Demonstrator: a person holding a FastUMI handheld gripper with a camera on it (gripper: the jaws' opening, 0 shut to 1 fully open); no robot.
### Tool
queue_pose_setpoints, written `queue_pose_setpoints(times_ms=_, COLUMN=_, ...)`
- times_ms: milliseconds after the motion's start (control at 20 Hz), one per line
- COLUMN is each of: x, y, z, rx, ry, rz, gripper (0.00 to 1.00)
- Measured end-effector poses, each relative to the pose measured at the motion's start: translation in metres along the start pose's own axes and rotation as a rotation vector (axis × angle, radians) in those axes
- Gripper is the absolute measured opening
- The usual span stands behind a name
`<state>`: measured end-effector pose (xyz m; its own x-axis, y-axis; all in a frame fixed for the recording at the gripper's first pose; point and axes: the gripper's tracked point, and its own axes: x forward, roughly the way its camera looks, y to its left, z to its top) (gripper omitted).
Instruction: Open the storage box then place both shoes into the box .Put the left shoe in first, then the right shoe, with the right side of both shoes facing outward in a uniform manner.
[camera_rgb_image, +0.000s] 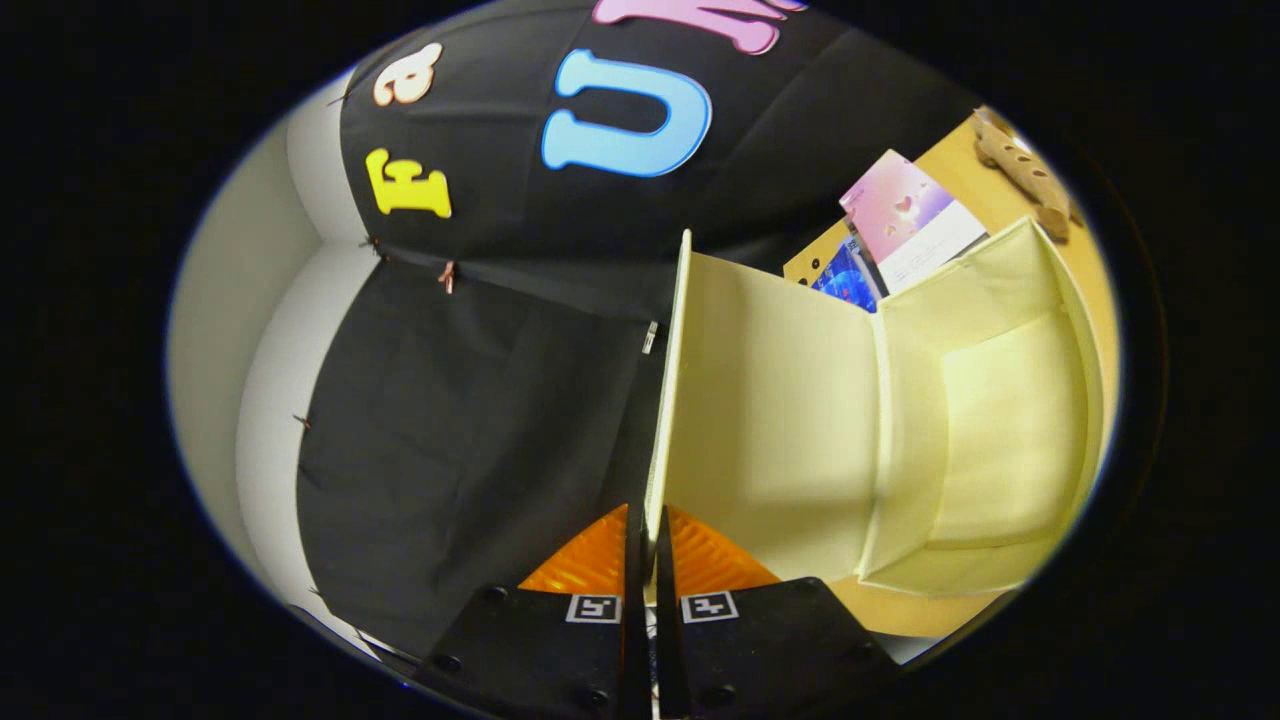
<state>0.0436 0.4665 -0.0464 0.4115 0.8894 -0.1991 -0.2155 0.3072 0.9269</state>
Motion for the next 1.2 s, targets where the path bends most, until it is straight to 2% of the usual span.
queue_pose_setpoints(times_ms=100, x=0.031, y=0.003, z=-0.017, rx=-0.031, ry=0.021, rz=-0.027, gripper=0.07)
queue_pose_setpoints(times_ms=400, x=0.112, y=-0.028, z=-0.051, rx=-0.011, ry=0.063, rz=-0.113, gripper=0.08)
queue_pose_setpoints(times_ms=700, x=0.141, y=-0.056, z=-0.062, rx=-0.015, ry=0.068, rz=-0.165, gripper=0.09)
queue_pose_setpoints(times_ms=850, x=0.119, y=-0.057, z=-0.047, rx=-0.073, ry=0.031, rz=-0.174, gripper=0.99)
queue_pose_setpoints(times_ms=900, x=0.106, y=-0.059, z=-0.035, rx=-0.102, ry=0.004, rz=-0.186, gripper=0.96)
queue_pose_setpoints(times_ms=1050, x=0.047, y=-0.067, z=0.009, rx=-0.235, ry=-0.105, rz=-0.236, gripper=0.97)
queue_pose_setpoints(times_ms=1200, x=-0.031, y=-0.095, z=0.061, rx=-0.394, ry=-0.243, rz=-0.347, gripper=0.98)
